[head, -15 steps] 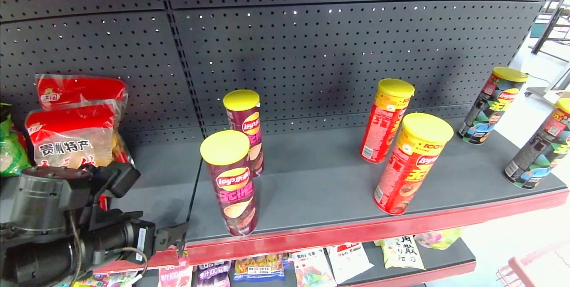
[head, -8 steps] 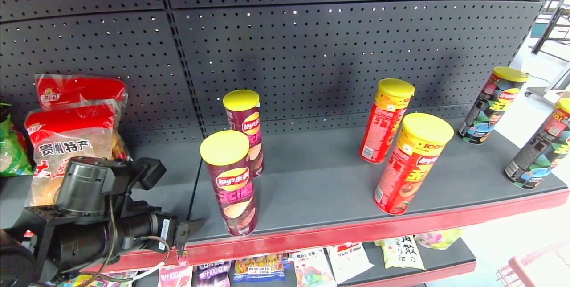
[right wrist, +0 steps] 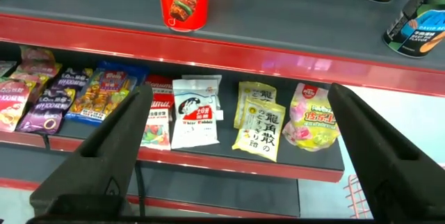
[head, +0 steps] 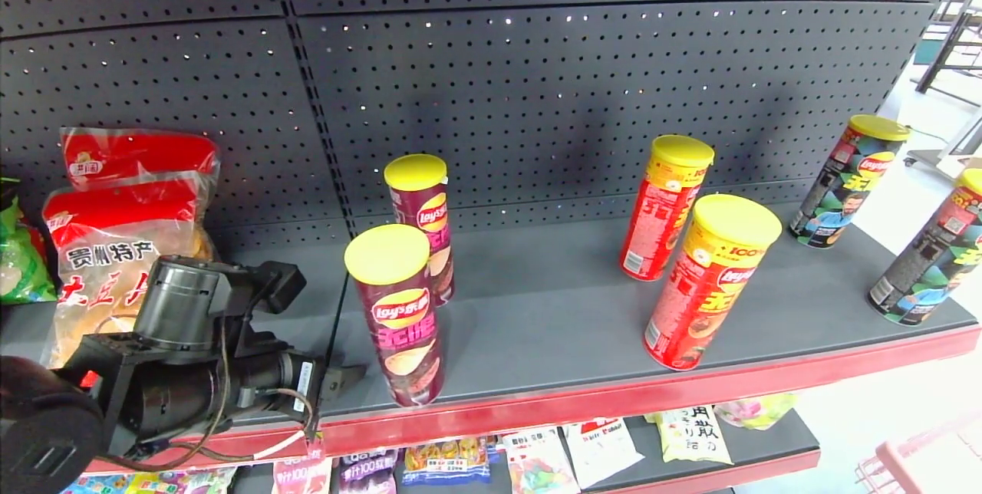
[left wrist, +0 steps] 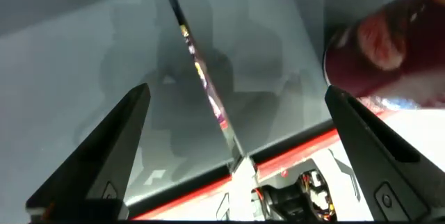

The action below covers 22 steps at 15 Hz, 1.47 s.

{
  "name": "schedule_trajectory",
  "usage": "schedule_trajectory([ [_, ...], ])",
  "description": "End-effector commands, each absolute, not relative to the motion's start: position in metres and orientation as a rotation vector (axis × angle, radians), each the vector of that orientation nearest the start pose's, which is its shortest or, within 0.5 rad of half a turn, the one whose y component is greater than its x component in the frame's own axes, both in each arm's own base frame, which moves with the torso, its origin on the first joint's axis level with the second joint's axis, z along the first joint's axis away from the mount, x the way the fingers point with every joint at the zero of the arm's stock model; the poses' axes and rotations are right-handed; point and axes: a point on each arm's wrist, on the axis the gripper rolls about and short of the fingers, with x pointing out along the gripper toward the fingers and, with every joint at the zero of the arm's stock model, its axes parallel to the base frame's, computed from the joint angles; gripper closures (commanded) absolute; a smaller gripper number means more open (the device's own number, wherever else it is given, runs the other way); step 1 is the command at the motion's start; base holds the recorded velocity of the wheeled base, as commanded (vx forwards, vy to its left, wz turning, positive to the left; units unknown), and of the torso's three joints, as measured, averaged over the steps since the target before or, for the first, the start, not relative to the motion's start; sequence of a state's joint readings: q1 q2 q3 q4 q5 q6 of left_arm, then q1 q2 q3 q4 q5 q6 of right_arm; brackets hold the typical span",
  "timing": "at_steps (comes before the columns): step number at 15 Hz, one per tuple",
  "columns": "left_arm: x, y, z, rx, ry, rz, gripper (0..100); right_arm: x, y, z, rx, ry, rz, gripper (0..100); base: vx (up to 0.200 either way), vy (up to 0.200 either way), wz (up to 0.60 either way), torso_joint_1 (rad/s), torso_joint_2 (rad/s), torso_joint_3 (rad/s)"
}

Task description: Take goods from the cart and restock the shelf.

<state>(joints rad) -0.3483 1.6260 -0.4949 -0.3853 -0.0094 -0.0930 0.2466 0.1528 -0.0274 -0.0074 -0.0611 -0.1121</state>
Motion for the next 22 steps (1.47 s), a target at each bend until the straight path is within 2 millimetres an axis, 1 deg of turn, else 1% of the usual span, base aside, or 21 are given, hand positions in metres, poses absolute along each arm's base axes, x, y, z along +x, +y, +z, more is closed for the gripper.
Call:
schedule_trajectory([
  [1, 0.224, -0.082, 0.104, 0.039, 0.752, -0.309, 0, -0.011, -0.004, 0.087, -0.13, 0.106, 0.192, 0, 0.0, 0.0, 0.0, 0.0, 0.0, 0.0],
  [12, 0.242, -0.096, 0.105, 0.049, 0.734, -0.329, 0, -0.012, -0.004, 0.087, -0.129, 0.101, 0.181, 0, 0.0, 0.0, 0.0, 0.0, 0.0, 0.0],
  [22, 0.245, -0.1, 0.104, 0.05, 0.725, -0.336, 0, -0.012, -0.004, 0.087, -0.128, 0.101, 0.179, 0, 0.0, 0.0, 0.0, 0.0, 0.0, 0.0],
])
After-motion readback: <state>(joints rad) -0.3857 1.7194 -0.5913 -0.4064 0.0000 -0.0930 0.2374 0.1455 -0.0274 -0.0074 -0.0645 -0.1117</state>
